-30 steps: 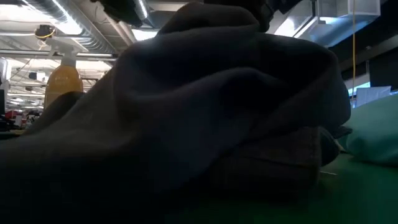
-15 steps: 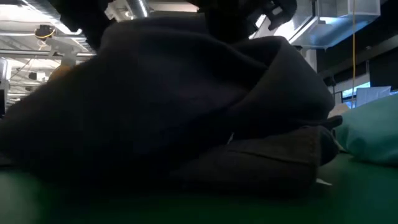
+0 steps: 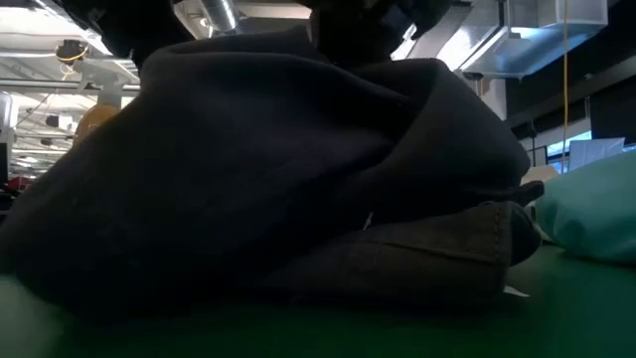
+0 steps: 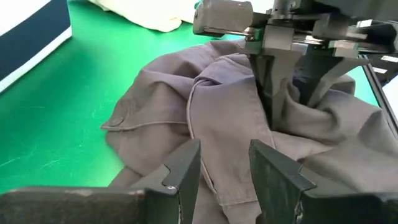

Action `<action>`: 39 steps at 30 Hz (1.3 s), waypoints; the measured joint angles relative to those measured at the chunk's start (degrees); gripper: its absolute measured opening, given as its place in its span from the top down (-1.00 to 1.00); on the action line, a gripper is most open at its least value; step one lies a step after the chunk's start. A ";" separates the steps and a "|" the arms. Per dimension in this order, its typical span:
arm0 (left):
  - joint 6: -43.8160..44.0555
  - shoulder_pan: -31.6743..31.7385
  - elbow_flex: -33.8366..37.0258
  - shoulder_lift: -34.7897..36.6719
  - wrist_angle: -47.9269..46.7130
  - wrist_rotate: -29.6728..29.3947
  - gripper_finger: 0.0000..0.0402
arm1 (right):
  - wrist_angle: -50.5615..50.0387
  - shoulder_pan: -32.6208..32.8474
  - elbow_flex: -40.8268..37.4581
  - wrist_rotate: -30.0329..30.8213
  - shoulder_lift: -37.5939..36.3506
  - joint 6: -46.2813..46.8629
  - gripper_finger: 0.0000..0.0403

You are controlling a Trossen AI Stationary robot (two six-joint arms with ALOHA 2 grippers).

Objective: Fold laundry
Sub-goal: Fold the black shorts

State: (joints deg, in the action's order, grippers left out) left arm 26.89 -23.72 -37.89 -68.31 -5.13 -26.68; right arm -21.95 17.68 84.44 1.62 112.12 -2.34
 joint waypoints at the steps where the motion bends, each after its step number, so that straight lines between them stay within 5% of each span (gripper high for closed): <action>1: -0.02 -0.01 0.00 0.00 0.00 -0.53 0.35 | 1.27 0.08 0.00 -0.27 -0.04 -0.82 0.48; 11: 0.15 0.06 0.00 -1.17 -0.24 -2.80 0.35 | 2.33 0.65 -0.01 -0.70 -0.46 -0.80 0.58; 23: -0.04 -0.01 0.00 -1.88 -0.24 -0.62 0.35 | 1.95 6.50 -1.75 5.40 -11.17 -4.25 0.73; 28: -0.04 -0.01 0.00 -1.88 -0.24 -0.63 0.35 | -0.12 6.73 -7.05 9.95 -14.86 -3.68 0.77; 39: -0.04 -0.01 0.00 -1.88 -0.17 -0.66 0.35 | 11.88 4.08 -24.24 11.36 -29.34 -0.56 0.78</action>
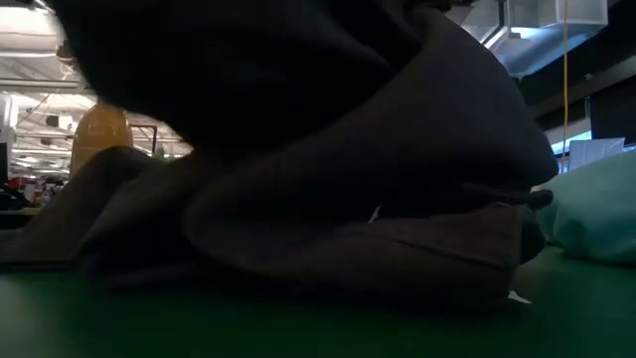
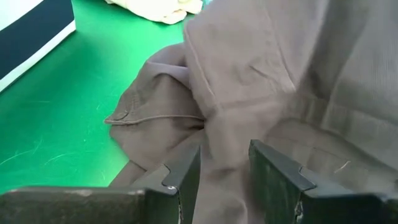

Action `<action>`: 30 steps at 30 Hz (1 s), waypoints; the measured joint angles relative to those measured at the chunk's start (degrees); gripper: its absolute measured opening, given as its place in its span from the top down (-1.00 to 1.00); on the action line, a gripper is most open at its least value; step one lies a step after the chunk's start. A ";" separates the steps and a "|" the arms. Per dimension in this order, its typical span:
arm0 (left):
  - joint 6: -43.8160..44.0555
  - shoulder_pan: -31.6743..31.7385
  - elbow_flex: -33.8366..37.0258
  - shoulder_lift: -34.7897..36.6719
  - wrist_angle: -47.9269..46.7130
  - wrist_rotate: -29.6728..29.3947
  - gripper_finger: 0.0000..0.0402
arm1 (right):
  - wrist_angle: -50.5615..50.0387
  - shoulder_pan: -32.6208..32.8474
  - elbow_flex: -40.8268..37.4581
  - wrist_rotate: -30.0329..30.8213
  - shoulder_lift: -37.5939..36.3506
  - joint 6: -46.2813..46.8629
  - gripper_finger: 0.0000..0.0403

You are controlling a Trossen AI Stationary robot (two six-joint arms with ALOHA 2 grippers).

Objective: Fold laundry
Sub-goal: Fold the black shorts

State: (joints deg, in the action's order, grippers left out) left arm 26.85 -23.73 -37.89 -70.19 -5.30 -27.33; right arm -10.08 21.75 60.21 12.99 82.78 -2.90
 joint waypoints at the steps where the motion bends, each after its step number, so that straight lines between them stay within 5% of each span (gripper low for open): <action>1: 0.00 0.02 0.00 0.00 0.00 -0.03 0.35 | 1.20 -0.24 -1.25 -0.01 -0.86 0.68 0.78; 11: -0.61 0.09 0.00 0.00 1.21 -1.91 0.35 | 6.55 -2.81 -5.49 -1.05 -0.98 2.28 0.78; 17: -7.59 0.09 0.00 0.00 11.63 -4.92 0.35 | 10.44 -3.51 -5.47 -2.48 1.21 2.04 0.78; 22: -11.68 -0.09 0.00 -1.27 20.64 2.62 0.35 | 18.90 -3.47 -5.53 -1.08 4.67 0.50 0.78; 26: -13.78 -0.24 -0.03 -4.11 26.24 8.41 0.35 | 25.03 -3.56 -5.49 5.53 7.52 0.28 0.78; 30: -15.06 0.08 -0.02 -7.33 28.03 8.75 0.35 | 26.26 -3.92 -5.49 6.26 9.18 -0.87 0.78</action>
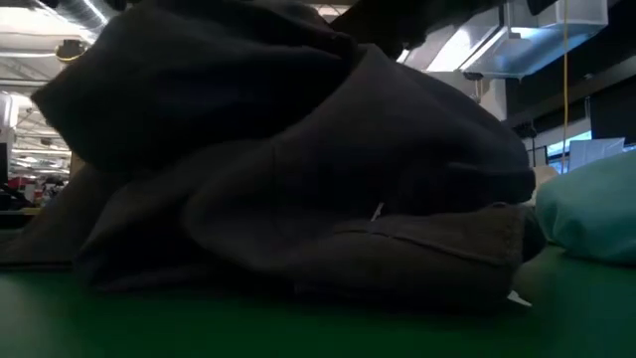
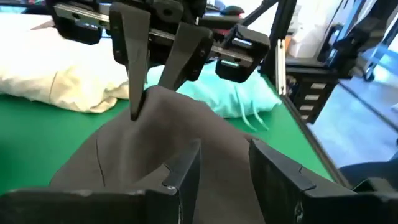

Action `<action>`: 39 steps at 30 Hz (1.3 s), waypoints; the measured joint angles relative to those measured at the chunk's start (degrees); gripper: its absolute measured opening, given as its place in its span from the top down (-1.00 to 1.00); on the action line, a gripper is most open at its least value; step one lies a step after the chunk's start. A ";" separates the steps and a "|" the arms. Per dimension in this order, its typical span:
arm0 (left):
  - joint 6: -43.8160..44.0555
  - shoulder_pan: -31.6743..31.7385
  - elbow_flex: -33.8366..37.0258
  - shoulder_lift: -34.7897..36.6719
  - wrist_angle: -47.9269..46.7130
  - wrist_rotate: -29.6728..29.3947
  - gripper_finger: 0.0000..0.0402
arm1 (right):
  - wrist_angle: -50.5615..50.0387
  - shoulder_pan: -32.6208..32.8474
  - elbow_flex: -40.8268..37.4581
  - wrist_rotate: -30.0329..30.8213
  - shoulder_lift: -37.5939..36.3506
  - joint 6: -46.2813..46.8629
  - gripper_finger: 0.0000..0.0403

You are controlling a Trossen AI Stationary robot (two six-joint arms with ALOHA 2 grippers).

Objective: Fold laundry
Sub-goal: Fold the black shorts

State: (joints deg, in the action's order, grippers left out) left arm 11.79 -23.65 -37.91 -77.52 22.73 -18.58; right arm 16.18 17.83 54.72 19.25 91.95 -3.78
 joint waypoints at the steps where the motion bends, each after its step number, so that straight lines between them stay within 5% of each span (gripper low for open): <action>1: -0.29 0.22 0.00 -0.72 0.08 0.05 0.35 | -0.07 -0.01 0.00 -0.65 0.21 -0.09 0.78; 5: -0.35 1.62 0.00 -3.16 0.29 0.03 0.35 | -0.88 -0.34 0.00 -2.90 0.29 -1.02 0.63; 12: 0.91 3.58 0.00 -6.07 -0.18 1.51 0.35 | -1.70 -0.22 0.07 -0.88 0.03 -2.49 0.02; 19: 1.64 4.27 0.02 -7.10 -2.29 3.16 0.35 | -12.54 -0.18 2.59 0.38 -4.16 1.29 -0.40; 33: 3.13 4.10 0.02 -7.10 -4.47 -1.41 0.35 | -46.75 -0.18 5.05 1.74 -8.36 20.99 -0.46; 39: 3.26 3.50 0.02 -7.10 -4.74 -1.34 0.35 | -51.48 -0.20 0.37 2.19 -8.34 23.58 -0.46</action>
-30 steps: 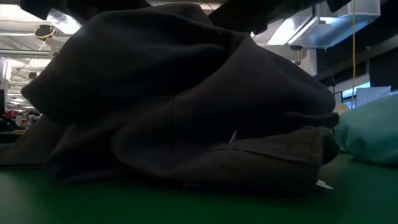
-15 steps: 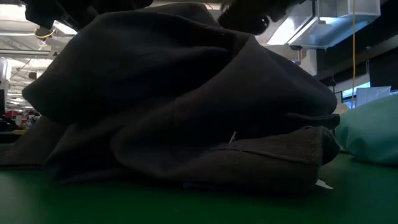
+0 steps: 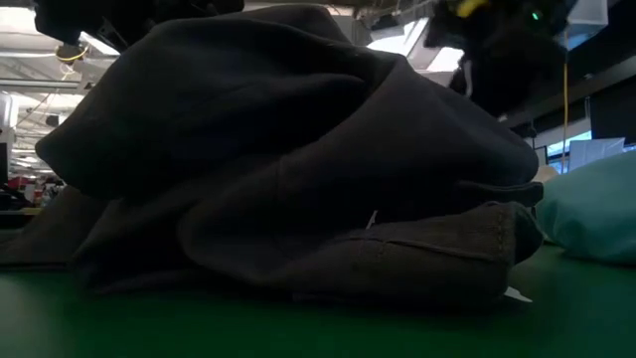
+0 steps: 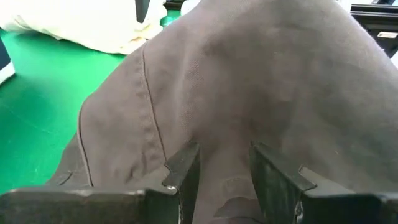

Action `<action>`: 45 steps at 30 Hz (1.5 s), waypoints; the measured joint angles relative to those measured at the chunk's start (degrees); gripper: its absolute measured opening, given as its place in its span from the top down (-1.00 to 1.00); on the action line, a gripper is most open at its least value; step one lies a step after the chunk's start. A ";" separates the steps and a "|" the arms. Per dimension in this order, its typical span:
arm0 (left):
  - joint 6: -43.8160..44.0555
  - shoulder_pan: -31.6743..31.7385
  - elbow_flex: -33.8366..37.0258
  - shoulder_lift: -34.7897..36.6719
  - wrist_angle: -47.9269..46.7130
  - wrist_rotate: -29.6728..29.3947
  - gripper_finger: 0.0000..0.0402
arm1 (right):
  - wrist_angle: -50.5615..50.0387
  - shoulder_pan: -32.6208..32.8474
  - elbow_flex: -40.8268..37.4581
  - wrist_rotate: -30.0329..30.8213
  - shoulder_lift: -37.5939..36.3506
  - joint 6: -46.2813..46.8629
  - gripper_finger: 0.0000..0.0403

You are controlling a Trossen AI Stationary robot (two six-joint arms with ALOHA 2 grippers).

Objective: Fold laundry
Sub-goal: Fold the black shorts

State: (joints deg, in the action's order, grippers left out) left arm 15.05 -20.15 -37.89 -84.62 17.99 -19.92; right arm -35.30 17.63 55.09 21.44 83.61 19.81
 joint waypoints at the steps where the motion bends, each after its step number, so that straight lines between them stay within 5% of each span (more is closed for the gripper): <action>1: 0.01 -0.21 0.00 0.00 -0.03 0.01 0.35 | 0.45 -0.01 -1.15 -0.04 0.00 0.20 -0.46; 5: 0.02 -1.12 0.00 0.00 -0.03 0.12 0.35 | 5.99 -0.58 -5.98 -1.26 0.02 0.63 -0.46; 12: 0.51 -1.68 0.00 0.00 -0.04 4.58 0.35 | 30.30 -6.58 -13.04 -18.35 0.01 0.55 -0.46; 16: 1.08 -1.85 -0.01 1.40 -2.64 6.89 0.35 | 37.36 -8.82 -15.77 -22.68 0.02 0.53 -0.46; 23: -0.55 -4.38 -3.77 6.74 -4.78 2.55 0.35 | 47.33 -8.63 -16.21 -29.30 1.35 -1.05 -0.46; 30: -12.00 -10.90 -8.34 5.56 7.84 10.68 0.35 | 63.04 -8.61 -16.21 -37.10 4.95 -1.76 -0.46; 37: -13.66 -12.90 -8.26 3.97 2.77 4.12 0.35 | 70.81 -7.73 -15.83 -38.98 5.62 -0.59 -0.46; 45: -4.47 -8.54 -8.24 3.25 -6.79 -1.36 0.35 | 72.50 -4.84 -12.38 -38.63 5.60 -3.05 -0.46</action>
State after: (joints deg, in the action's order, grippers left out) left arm 10.58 -28.69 -46.13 -81.36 11.19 -21.28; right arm 37.21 12.79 42.70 -17.19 89.21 16.76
